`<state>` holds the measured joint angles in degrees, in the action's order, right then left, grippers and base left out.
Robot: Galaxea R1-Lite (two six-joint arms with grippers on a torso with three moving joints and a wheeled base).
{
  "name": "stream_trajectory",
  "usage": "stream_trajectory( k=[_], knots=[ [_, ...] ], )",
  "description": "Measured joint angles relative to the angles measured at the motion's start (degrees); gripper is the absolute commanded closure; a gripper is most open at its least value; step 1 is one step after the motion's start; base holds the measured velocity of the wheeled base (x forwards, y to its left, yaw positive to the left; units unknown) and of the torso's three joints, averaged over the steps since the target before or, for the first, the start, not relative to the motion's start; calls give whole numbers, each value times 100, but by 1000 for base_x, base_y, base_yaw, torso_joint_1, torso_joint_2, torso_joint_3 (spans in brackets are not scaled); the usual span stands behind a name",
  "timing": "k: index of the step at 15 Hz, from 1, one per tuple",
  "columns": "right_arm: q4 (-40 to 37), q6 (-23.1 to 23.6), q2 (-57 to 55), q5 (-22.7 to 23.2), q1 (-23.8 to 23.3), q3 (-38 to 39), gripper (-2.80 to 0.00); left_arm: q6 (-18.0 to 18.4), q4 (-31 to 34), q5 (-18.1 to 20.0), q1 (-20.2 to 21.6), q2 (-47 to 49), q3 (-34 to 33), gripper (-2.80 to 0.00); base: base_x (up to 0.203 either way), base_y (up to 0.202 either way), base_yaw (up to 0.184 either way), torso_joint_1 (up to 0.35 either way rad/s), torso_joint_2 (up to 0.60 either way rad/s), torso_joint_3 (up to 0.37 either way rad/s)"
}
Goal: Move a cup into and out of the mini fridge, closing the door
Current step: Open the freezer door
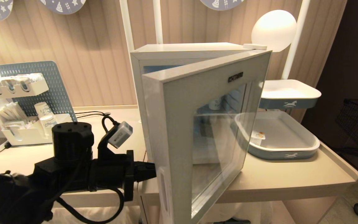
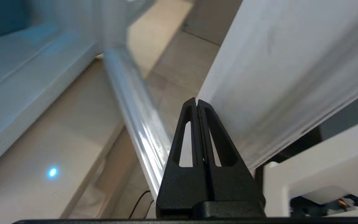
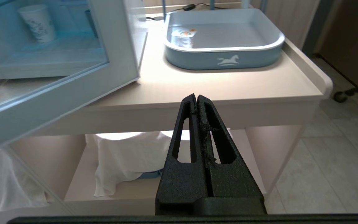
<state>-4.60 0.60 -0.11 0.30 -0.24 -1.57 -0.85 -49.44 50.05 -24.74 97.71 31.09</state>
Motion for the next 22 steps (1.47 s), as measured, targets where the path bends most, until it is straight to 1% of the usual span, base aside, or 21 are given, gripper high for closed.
stream_trajectory(
  k=[2, 6, 12, 13, 15, 19, 20, 22],
  knots=[
    [0, 0, 0, 5, 0, 0, 0, -7, 109, -174, -327, -18, 109, 0, 0, 0, 0, 0, 0, 0],
    [2, -2, -2, 5, -2, 0, 0, -9, 292, -370, -992, 28, 288, 0, 0, 0, 0, 0, 0, 0],
    [6, 0, -2, 0, -2, 0, 0, -7, 733, -1037, -2139, 438, 1074, 0, 0, 0, 0, 0, 0, 0],
    [2, -1, -2, 0, 0, 0, 0, -9, 735, -1095, -2298, 541, 1176, 0, 0, 0, 0, 0, 0, 0],
    [0, 0, -5, 0, -2, 0, 0, -8, 745, -1223, -2603, 726, 1316, 0, 0, 0, 0, 0, 0, 0],
    [2, 2, -5, 2, -2, 0, 0, -2, 907, -1640, -3399, 983, 1484, 0, 0, 0, 0, 0, 0, 0],
    [2, 1, -5, 0, 0, 0, 0, 4, 1004, -1673, -3586, 1050, 1546, 0, 0, 0, 0, 0, 0, 0],
    [0, 2, -5, 0, -2, 0, 0, 6, 1162, -1691, -3814, 1170, 1712, 0, 0, 0, 0, 0, 0, 0]
  ],
)
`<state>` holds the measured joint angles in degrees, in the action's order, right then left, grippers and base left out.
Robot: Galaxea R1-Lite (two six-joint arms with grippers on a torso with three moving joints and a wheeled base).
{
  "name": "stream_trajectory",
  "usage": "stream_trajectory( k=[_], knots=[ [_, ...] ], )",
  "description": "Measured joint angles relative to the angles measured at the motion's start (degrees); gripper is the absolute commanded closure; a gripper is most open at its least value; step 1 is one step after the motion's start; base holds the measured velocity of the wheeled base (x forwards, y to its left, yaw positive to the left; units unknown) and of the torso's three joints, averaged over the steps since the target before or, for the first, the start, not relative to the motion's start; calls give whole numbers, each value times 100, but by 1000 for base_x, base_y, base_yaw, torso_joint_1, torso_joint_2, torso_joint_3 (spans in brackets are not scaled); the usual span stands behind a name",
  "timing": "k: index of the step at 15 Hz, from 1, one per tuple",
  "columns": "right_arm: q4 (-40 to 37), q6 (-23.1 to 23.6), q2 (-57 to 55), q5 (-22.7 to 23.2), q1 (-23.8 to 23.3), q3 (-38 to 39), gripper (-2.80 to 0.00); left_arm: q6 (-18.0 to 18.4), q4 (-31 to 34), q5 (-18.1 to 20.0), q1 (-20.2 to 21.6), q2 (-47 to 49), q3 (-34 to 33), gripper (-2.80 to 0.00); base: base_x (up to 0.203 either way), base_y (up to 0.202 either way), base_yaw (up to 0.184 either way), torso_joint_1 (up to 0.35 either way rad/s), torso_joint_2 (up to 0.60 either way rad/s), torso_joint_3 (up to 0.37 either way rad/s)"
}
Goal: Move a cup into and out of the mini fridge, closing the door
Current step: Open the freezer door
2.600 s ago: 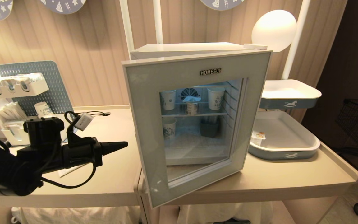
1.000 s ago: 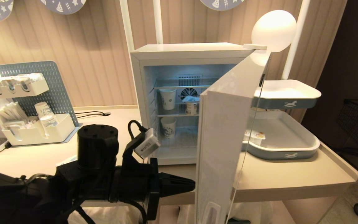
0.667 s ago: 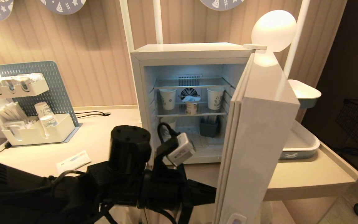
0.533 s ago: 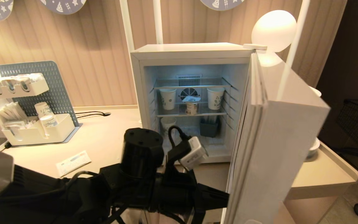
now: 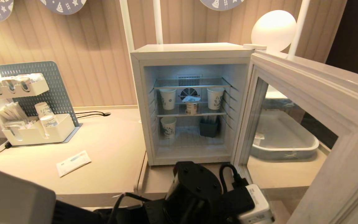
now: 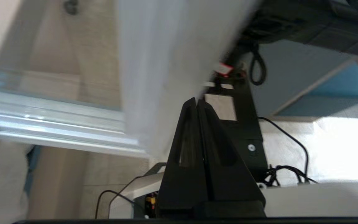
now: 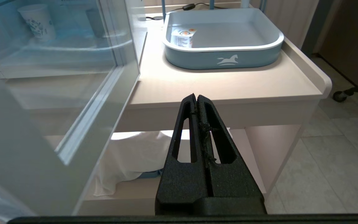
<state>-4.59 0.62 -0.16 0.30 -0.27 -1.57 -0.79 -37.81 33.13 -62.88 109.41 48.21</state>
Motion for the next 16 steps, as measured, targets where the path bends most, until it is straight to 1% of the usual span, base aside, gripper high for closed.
stream_trajectory(
  k=[2, 5, 6, 8, 10, 12, 13, 15, 16],
  knots=[
    [0, 1, 0, 2, 0, 0, 0, 9, 257, -4, -130, 96, 195, 0, 0, 0, 0, 0, 0, 0],
    [-3, -2, 0, 2, 2, 0, 0, 30, 706, -52, -362, 241, 722, 0, 0, 0, 0, 0, 0, 0],
    [-3, 1, 0, 2, 0, 0, 0, 33, 838, -157, -464, 311, 897, 0, 0, 0, 0, 0, 0, 0],
    [-2, -2, 0, 2, 0, 0, 0, 45, 924, -492, -672, 482, 1118, 0, 0, 0, 0, 0, 0, 0],
    [-3, -2, -2, 2, -4, 0, 0, 50, 941, -551, -837, 586, 1132, 0, 0, 0, 0, 0, 0, 0],
    [-3, -2, 0, 2, -1, -2, 0, 38, 898, -594, -806, 545, 989, 0, 0, 0, 0, 0, 0, 0],
    [-4, 0, -2, 2, -2, 0, 0, 28, 857, -621, -724, 477, 870, 0, 0, 0, 0, 0, 0, 0],
    [2, -2, -2, 0, 2, 0, 0, -4, 752, -691, -423, 271, 592, 0, 0, 0, 0, 0, 0, 0],
    [11, -2, -2, 3, -2, -2, 0, 53, 874, -557, -90, 118, 385, 0, 0, 0, 0, 0, 0, 0]
  ],
)
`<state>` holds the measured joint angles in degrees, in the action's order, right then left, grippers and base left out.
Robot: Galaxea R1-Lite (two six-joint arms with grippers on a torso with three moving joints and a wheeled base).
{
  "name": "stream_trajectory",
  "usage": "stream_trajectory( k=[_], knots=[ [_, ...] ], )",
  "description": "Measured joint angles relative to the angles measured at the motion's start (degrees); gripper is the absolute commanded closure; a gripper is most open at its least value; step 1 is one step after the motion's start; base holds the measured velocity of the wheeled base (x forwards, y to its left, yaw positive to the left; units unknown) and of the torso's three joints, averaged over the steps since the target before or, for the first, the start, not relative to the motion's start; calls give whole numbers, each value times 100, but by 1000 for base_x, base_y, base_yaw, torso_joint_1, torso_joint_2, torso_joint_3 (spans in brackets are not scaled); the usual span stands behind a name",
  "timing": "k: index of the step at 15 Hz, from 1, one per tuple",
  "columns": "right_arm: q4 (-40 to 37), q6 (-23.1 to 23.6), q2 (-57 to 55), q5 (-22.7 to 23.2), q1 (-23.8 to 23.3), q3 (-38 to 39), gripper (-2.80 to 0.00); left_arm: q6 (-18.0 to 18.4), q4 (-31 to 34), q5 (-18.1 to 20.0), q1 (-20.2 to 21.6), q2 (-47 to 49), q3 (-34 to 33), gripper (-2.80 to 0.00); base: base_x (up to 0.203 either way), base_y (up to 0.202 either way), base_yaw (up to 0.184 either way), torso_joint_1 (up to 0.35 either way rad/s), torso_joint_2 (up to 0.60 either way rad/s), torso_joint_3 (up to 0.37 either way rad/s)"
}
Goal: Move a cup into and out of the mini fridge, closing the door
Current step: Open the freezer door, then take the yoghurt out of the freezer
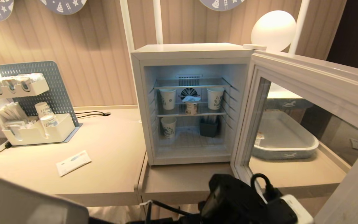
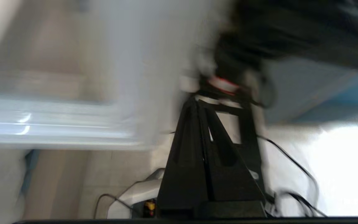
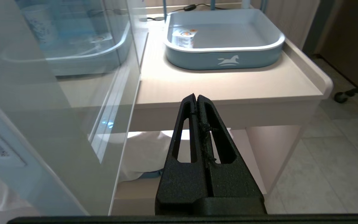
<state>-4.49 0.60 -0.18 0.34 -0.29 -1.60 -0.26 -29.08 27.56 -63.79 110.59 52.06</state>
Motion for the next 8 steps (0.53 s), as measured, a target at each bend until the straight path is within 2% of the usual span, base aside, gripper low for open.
stream_trajectory(
  k=[1, 2, 4, 6, 8],
  knots=[
    [0, -2, 2, -24, 37, 2, 0, -34, 142, -93, 422, -255, -229, 0, 0, 0, 0, 0, 0, 0],
    [-32, 4, 0, 23, -22, 8, 0, -42, 92, -157, 718, -473, -326, 0, 0, 0, 0, 0, 0, 0],
    [-13, 2, 0, -3, 8, 2, 0, -84, 47, -275, 1575, -1013, -606, 0, 0, 0, 0, 0, 0, 0],
    [-17, 4, -2, 6, 2, 2, 0, -136, 47, -309, 2498, -1568, -1003, 0, 0, 0, 0, 0, 0, 0],
    [-17, 4, -2, 2, 16, 2, 0, -152, 39, -297, 3206, -1942, -1310, 0, 0, 0, 0, 0, 0, 0]
  ],
)
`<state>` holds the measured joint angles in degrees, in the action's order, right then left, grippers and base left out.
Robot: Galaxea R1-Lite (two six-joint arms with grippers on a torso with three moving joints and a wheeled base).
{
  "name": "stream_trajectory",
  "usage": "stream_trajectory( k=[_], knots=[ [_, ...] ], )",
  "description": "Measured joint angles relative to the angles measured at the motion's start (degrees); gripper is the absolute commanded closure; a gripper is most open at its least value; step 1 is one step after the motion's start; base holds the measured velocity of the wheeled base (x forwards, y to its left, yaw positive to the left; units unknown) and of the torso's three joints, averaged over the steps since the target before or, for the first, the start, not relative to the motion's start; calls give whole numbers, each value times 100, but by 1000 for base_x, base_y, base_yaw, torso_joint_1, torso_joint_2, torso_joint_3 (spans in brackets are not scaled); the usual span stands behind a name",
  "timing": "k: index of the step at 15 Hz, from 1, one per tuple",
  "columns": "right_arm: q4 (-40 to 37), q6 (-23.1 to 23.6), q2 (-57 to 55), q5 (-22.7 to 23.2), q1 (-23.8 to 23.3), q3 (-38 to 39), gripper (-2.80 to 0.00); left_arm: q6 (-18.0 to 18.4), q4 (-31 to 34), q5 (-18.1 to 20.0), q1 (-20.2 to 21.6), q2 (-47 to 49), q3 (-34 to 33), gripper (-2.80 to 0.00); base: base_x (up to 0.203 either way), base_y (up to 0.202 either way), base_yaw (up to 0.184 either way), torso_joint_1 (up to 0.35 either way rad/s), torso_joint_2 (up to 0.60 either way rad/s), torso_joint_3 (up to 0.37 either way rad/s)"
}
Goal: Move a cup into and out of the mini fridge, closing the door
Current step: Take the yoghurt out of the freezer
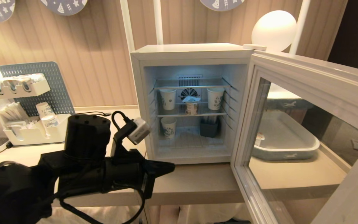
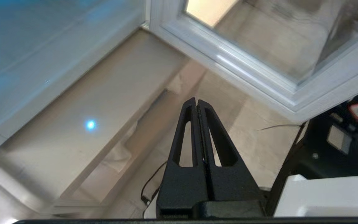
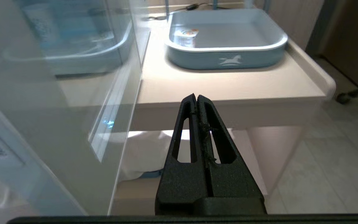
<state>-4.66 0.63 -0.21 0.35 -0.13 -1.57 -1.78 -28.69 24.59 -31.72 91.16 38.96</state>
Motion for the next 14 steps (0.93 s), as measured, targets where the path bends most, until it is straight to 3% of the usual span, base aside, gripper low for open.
stream_trajectory(
  k=[2, 4, 6, 8, 11, 13, 14],
  knots=[
    [6, -1, 0, 0, -16, -2, 0, -65, 12, -68, 634, -331, -282, 0, 0, 0, 0, 0, 0, 0],
    [2, 5, 0, -3, -6, 0, 0, -309, 34, -332, 975, -725, -534, 0, 0, 0, 0, 0, 0, 0],
    [2, 0, 0, 0, -16, 0, 0, -699, 119, -1070, 1166, -1307, -753, 0, 0, 0, 0, 0, 0, 0],
    [3, -4, 0, -5, -11, 0, 0, -905, 448, -2141, 1214, -2132, -926, 0, 0, 0, 0, 0, 0, 0],
    [2, -4, 0, -2, -13, 0, 0, -1170, 1704, -3742, 1257, -3722, -756, 0, 0, 0, 0, 0, 0, 0],
    [2, -4, 0, -5, -11, 0, 0, -1587, 3195, -4364, 1271, -4901, -238, 0, 0, 0, 0, 0, 0, 0],
    [2, -3, 0, -2, -13, 0, 0, -1824, 4087, -4473, 1313, -5487, 101, 0, 0, 0, 0, 0, 0, 0]
  ],
)
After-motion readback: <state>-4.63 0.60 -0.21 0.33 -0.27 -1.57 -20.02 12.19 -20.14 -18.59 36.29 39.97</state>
